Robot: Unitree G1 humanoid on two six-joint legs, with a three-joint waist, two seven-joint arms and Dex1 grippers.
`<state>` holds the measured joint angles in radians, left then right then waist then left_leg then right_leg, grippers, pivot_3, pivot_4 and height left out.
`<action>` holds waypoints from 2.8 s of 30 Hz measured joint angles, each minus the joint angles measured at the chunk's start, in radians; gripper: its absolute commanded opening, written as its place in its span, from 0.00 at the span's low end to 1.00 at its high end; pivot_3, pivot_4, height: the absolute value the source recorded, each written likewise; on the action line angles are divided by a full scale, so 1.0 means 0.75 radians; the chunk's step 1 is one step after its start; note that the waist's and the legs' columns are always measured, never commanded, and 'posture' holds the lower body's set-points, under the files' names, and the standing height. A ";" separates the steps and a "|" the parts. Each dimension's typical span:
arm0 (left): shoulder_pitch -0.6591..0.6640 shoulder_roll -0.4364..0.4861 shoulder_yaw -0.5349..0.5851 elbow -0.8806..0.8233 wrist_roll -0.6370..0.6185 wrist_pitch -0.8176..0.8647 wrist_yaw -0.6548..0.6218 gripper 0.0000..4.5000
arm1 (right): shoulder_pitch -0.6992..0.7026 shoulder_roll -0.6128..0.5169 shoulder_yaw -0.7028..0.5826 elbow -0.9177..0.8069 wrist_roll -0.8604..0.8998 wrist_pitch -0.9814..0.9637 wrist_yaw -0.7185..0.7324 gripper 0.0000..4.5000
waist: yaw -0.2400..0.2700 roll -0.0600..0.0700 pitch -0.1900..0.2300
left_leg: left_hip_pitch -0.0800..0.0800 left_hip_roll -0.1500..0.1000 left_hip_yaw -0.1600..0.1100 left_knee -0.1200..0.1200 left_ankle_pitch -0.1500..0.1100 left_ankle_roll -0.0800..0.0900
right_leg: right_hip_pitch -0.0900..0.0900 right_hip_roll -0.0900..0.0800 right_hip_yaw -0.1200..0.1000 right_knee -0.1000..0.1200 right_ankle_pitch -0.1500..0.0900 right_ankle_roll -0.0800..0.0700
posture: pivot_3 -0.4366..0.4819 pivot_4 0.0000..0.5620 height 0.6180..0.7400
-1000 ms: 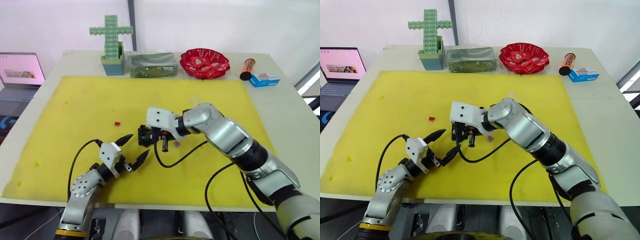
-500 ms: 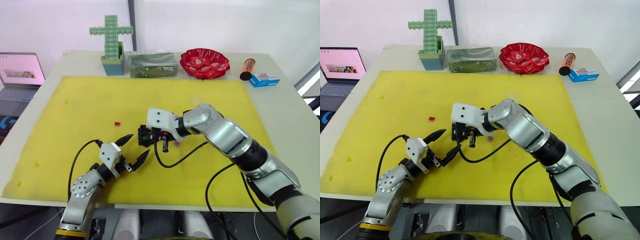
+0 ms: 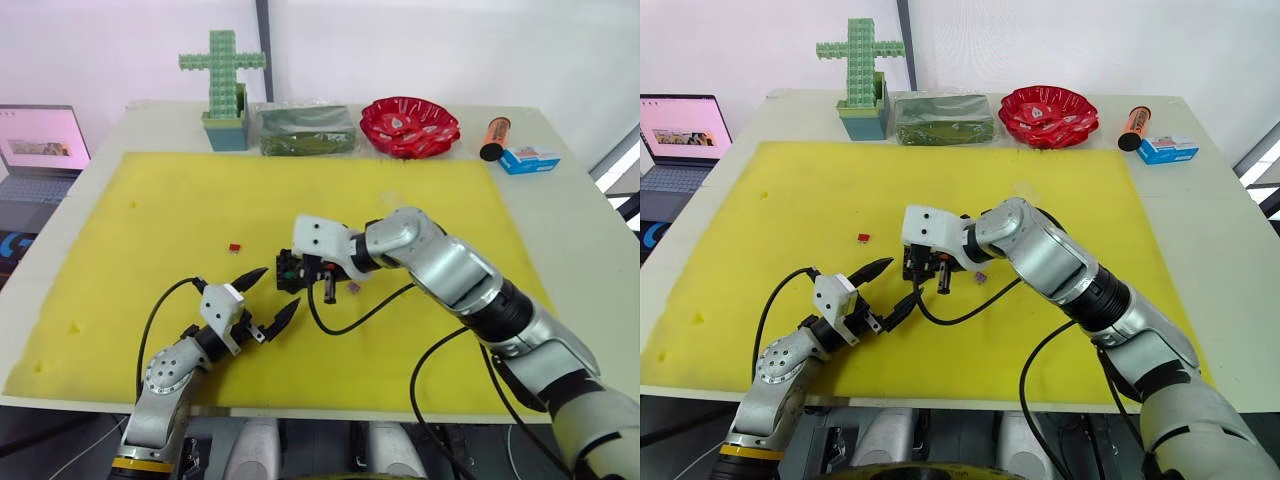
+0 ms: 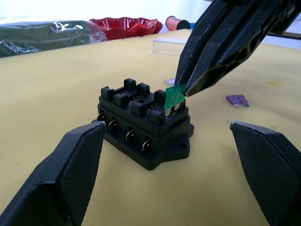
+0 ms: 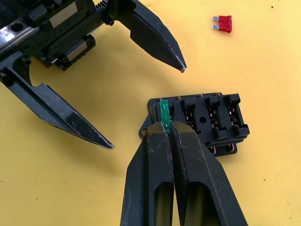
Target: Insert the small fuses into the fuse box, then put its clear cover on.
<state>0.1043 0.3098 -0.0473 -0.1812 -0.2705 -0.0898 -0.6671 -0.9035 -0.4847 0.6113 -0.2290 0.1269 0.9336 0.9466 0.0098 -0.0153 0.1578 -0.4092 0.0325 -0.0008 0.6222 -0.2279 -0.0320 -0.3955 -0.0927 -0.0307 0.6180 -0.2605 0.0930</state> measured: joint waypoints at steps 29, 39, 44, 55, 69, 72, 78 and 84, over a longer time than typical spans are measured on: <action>0.006 0.000 0.000 0.002 0.000 -0.011 -0.006 0.99 | -0.005 0.035 -0.055 0.030 0.046 0.058 -0.012 0.00 | -0.001 0.000 0.000 | 0.000 0.000 0.000 0.000 0.000 0.000 | 0.000 0.000 0.000 0.000 0.000 0.000 | 0.48 0.27 1.00; 0.010 0.000 0.000 0.002 0.000 -0.015 -0.005 0.99 | -0.005 0.033 -0.050 0.031 0.041 0.045 -0.023 0.00 | -0.002 0.000 0.000 | 0.000 0.000 0.000 -0.001 0.000 0.000 | 0.000 0.000 0.000 -0.001 0.000 0.000 | 0.48 0.27 1.00; 0.014 0.000 0.000 0.000 0.000 -0.015 -0.003 0.99 | -0.005 0.031 -0.043 0.031 0.023 0.022 -0.023 0.00 | -0.003 0.000 0.000 | 0.000 0.000 0.000 -0.001 0.000 0.000 | 0.000 0.000 0.000 -0.001 0.000 0.000 | 0.48 0.27 1.00; 0.028 0.000 -0.001 -0.014 0.001 -0.014 0.000 0.99 | -0.004 0.026 -0.038 0.033 0.012 0.016 -0.012 0.00 | -0.004 0.000 0.000 | 0.000 0.000 0.000 -0.001 0.000 0.000 | -0.001 0.000 0.000 -0.001 0.000 0.000 | 0.48 0.27 1.00; 0.040 0.000 -0.003 -0.042 0.002 0.008 0.022 0.99 | 0.001 0.007 -0.008 0.042 0.004 0.014 -0.008 0.00 | -0.004 0.000 0.000 | 0.000 0.000 0.000 -0.001 0.000 0.000 | -0.001 0.000 0.000 -0.001 0.000 0.000 | 0.48 0.27 1.00; 0.040 0.000 -0.004 -0.053 0.002 0.030 0.029 0.99 | 0.001 0.008 -0.003 0.046 0.004 0.012 -0.006 0.00 | -0.004 0.000 0.000 | 0.000 0.000 0.000 -0.001 0.000 0.000 | -0.001 0.000 0.000 -0.001 0.000 -0.001 | 0.48 0.27 1.00; 0.053 0.001 -0.022 -0.091 0.003 0.056 0.048 0.99 | 0.001 0.007 0.003 0.046 0.002 -0.002 0.002 0.00 | -0.004 0.000 0.000 | 0.000 0.000 0.000 -0.001 0.000 0.000 | -0.001 0.000 0.000 -0.002 0.000 -0.001 | 0.48 0.27 1.00; 0.055 0.004 -0.023 -0.108 0.003 0.072 0.057 0.99 | 0.001 -0.004 0.015 0.050 -0.011 -0.038 0.019 0.00 | -0.004 0.000 0.000 | 0.000 0.000 0.000 -0.001 0.000 0.000 | -0.001 0.000 0.000 -0.002 0.000 -0.001 | 0.48 0.27 1.00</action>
<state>0.1458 0.3129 -0.0645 -0.2624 -0.2683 -0.0362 -0.6242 -0.9031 -0.4875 0.6223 -0.1917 0.1183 0.9051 0.9605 0.0068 -0.0153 0.1579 -0.4093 0.0326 -0.0008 0.6211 -0.2279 -0.0320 -0.3960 -0.0929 -0.0307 0.6169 -0.2607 0.0926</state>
